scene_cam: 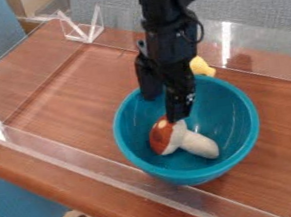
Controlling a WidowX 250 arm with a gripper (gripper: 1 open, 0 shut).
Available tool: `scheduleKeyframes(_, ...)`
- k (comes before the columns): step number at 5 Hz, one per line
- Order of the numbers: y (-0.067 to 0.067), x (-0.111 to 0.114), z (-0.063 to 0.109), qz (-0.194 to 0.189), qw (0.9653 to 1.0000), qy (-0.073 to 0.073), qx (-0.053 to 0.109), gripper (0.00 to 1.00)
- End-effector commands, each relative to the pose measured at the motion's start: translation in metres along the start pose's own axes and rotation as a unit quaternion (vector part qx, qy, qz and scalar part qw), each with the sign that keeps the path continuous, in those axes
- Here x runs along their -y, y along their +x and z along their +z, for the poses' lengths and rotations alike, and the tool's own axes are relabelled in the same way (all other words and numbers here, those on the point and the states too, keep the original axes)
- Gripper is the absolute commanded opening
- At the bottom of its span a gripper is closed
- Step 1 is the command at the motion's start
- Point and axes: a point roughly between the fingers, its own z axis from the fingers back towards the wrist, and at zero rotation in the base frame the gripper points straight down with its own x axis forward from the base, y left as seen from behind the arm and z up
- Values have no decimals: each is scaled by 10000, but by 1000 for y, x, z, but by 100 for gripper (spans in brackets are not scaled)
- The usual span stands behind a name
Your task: Put the mushroom in the blue bowl
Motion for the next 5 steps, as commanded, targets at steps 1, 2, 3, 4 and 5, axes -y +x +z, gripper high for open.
scheduleKeyframes(1,13,-2,1,74,9998,62,150,100)
scheduleKeyframes(2,20,3,-9,100,9999,27,91,100)
scheduleKeyframes(3,17,0,-24,367,9993,3,67,0)
scheduleKeyframes(4,14,-3,-34,648,9979,-3,72,0)
scheduleKeyframes(5,20,9,-29,730,9973,-26,74,0)
